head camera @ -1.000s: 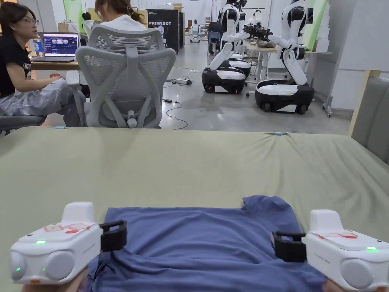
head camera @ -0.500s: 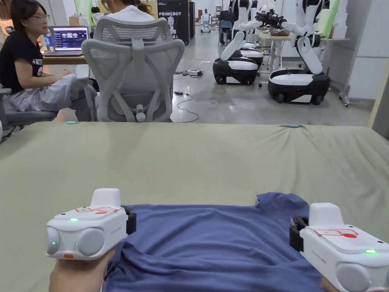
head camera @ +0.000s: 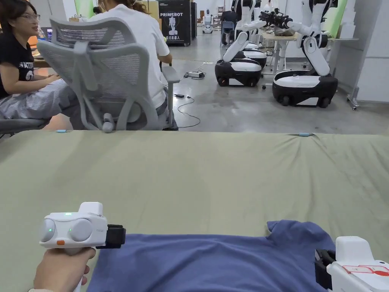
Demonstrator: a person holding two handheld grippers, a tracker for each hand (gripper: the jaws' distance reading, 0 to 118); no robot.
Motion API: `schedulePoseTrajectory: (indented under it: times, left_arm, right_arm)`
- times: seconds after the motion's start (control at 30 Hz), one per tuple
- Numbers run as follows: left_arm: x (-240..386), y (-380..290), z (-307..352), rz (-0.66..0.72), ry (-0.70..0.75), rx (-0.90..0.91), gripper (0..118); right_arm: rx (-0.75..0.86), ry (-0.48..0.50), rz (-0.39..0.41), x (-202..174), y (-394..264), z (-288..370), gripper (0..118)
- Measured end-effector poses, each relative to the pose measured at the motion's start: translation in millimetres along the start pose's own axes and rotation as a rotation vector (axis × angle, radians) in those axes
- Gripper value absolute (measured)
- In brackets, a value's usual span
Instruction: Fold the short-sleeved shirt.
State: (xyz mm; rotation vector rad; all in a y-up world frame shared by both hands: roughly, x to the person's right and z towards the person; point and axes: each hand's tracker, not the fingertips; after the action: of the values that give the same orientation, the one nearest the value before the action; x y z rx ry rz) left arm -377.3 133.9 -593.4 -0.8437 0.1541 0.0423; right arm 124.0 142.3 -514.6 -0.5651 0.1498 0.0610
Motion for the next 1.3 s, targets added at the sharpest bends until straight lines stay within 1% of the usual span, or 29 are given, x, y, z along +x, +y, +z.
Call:
schedulePoseTrajectory:
  times: [0.03,0.07,0.13,0.2,0.23,0.3,0.33,0.37,0.4,0.43,0.47,0.5,0.53,0.57,0.6,0.63,0.67,0.7,0.73,0.77,0.8,0.83,0.9,0.97,1.13,1.23,1.3]
  left_arm:
    - [1.7,2.7,-12.7,0.002,0.015,-0.001,92]
    - [3.3,4.4,-24.8,-0.008,0.027,-0.009,90]
    - [6.0,6.0,-45.7,-0.03,0.048,-0.042,90]
    - [12.9,2.2,-64.4,-0.065,0.049,-0.073,90]
    - [16.0,0.4,-68.3,-0.098,0.037,-0.111,84]
    - [20.6,1.8,-58.2,-0.091,0.041,-0.095,77]
    - [20.3,5.8,-50.0,-0.102,0.001,-0.099,56]
    - [20.9,8.5,-41.1,-0.117,-0.01,-0.086,27]
    - [22.7,8.9,-32.4,-0.128,-0.007,-0.069,2]
    - [24.0,8.9,-23.5,-0.122,-0.01,-0.054,2]
    - [24.7,9.8,-14.8,-0.103,-0.042,-0.029,2]
    - [20.3,12.7,-13.7,-0.105,-0.071,-0.015,2]
    - [22.2,12.3,-6.9,-0.116,-0.061,-0.003,2]
    - [24.0,12.1,-1.5,-0.131,-0.052,0.01,2]
    - [24.3,11.7,1.9,-0.13,-0.052,0.013,2]
    - [19.9,14.1,-0.4,-0.122,-0.058,0.015,2]
    - [19.1,13.9,0.7,-0.114,-0.07,0.013,1]
    - [19.1,12.7,2.2,-0.111,-0.072,0.013,2]
    - [19.3,11.4,4.2,-0.111,-0.073,0.015,2]
    - [18.8,11.2,5.2,-0.114,-0.076,0.015,2]
    - [19.0,10.1,8.4,-0.117,-0.075,0.013,1]
    - [18.4,8.9,12.7,-0.118,-0.078,0.017,1]
    - [16.4,7.9,25.9,-0.109,-0.087,0.031,1]
    - [13.0,7.5,41.7,-0.091,-0.097,0.048,1]
    - [2.4,-5.6,108.1,-0.078,-0.144,0.137,1]
    - [-7.0,-28.4,151.2,-0.071,-0.175,0.178,1]
    - [-14.6,-50.8,171.0,-0.071,-0.195,0.172,1]
  right_arm:
    - [-0.004,-0.009,0.0,4.8,0.9,-3.1,0]
    - [-0.008,-0.017,-0.001,10.7,1.9,-7.4,0]
    - [-0.02,-0.043,-0.005,23.7,3.8,-16.2,0]
    - [-0.04,-0.071,-0.006,37.4,5.6,-26.3,0]
    - [-0.051,-0.086,-0.002,43.5,6.9,-32.4,0]
    - [-0.066,-0.112,0.014,53.9,10.4,-47.1,0]
    - [-0.073,-0.113,0.012,58.6,13.0,-56.6,0]
    - [-0.088,-0.098,0.002,63.0,16.1,-67.3,4]
    - [-0.109,-0.087,-0.011,65.5,19.3,-78.7,21]
    - [-0.125,-0.081,-0.02,67.9,22.0,-90.9,69]
    - [-0.166,-0.08,-0.02,68.2,23.9,-105.8,106]
    - [-0.205,-0.087,-0.014,68.0,24.2,-119.1,118]
    - [-0.199,-0.096,-0.009,66.4,24.6,-125.4,106]
    - [-0.197,-0.096,-0.006,62.8,26.9,-137.2,98]
    - [-0.237,-0.096,-0.008,60.7,26.7,-146.8,96]
    - [-0.284,-0.085,-0.028,59.4,25.5,-153.7,79]
    - [-0.316,-0.064,-0.039,57.4,24.7,-158.5,47]
    - [-0.309,-0.033,-0.025,61.4,21.2,-155.4,15]
    - [-0.294,-0.056,-0.012,59.2,22.4,-150.0,2]
    - [-0.267,-0.037,-0.021,57.8,25.0,-141.2,2]
    - [-0.25,-0.029,-0.05,57.0,29.6,-131.7,2]
    - [-0.243,-0.017,-0.057,62.9,26.6,-121.3,2]
    - [-0.207,-0.027,-0.039,63.3,33.4,-97.0,2]
    - [-0.185,-0.022,-0.039,64.6,42.1,-70.9,2]
    - [-0.105,-0.025,0.006,60.6,49.8,6.3,2]
    - [-0.073,-0.027,0.041,59.4,40.4,52.8,2]
    - [-0.074,-0.029,0.067,56.8,24.9,82.2,2]
